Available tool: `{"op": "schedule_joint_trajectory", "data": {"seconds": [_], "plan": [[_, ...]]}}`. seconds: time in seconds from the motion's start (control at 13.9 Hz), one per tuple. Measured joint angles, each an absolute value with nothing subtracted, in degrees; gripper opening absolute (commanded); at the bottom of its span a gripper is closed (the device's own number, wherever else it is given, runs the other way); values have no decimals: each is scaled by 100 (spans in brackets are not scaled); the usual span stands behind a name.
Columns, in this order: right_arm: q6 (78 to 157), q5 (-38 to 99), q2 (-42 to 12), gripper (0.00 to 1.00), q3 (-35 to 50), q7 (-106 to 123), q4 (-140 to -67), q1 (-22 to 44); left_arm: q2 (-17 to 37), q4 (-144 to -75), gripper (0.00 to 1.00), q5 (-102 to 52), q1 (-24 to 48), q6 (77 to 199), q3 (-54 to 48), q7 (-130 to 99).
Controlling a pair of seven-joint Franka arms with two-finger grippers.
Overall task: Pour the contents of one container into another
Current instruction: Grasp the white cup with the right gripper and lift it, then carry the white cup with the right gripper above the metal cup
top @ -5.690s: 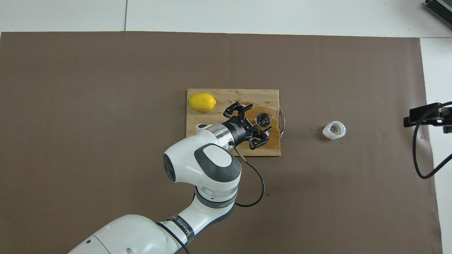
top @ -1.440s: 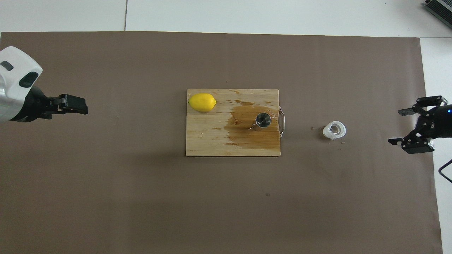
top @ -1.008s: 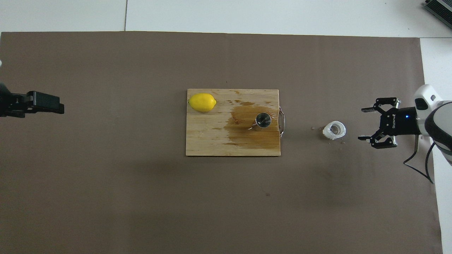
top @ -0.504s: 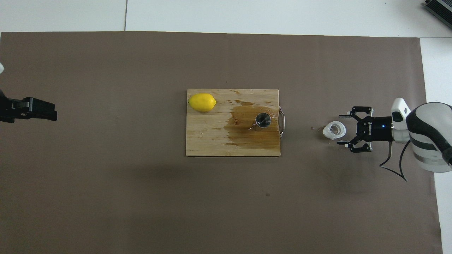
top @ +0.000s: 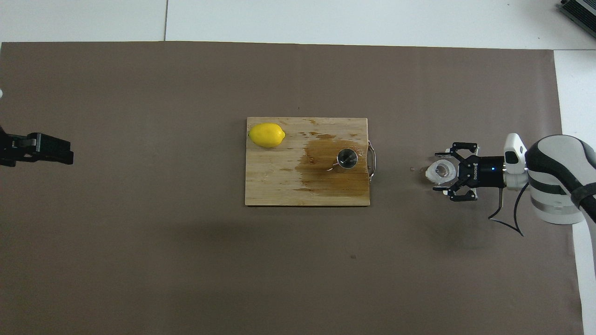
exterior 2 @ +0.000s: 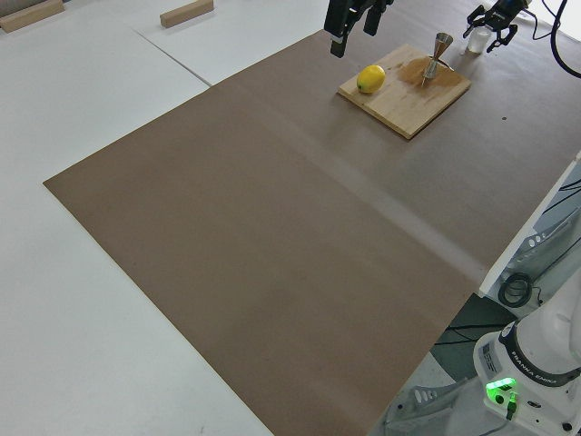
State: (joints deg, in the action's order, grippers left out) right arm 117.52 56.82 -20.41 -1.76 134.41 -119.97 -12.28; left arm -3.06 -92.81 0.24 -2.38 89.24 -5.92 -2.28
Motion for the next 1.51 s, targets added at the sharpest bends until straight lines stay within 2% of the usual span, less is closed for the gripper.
{"op": "schedule_joint_trajectory", "data": {"seconds": [0.07,0.14,0.5,0.72,0.94,1.15,1.51], "plan": [[11765,5683,-2041,35,-176,13484,-11995,-1228,-313,-9303,100,23,-238,8924,-593,-227],[11806,5683,-2041,31,-176,13494,-11994,-1225,-321,-9318,100,23,-238,8924,-593,-228],[11852,5694,-2044,32,-132,13470,-11951,-1183,-354,-9342,100,19,-177,8925,-602,-228],[11857,5704,-1999,32,148,12702,-11726,-1135,-362,-9343,100,19,-177,8925,-604,-228],[12132,5473,-1630,32,264,11297,-11523,-574,-362,-9344,100,19,-177,8925,-603,-228],[12270,4622,-1190,32,287,9560,-11364,27,-362,-9347,100,19,-182,8925,-586,-228],[12270,3668,-985,32,298,8141,-11187,482,-362,-9352,100,19,-184,8925,-578,-229]]}}
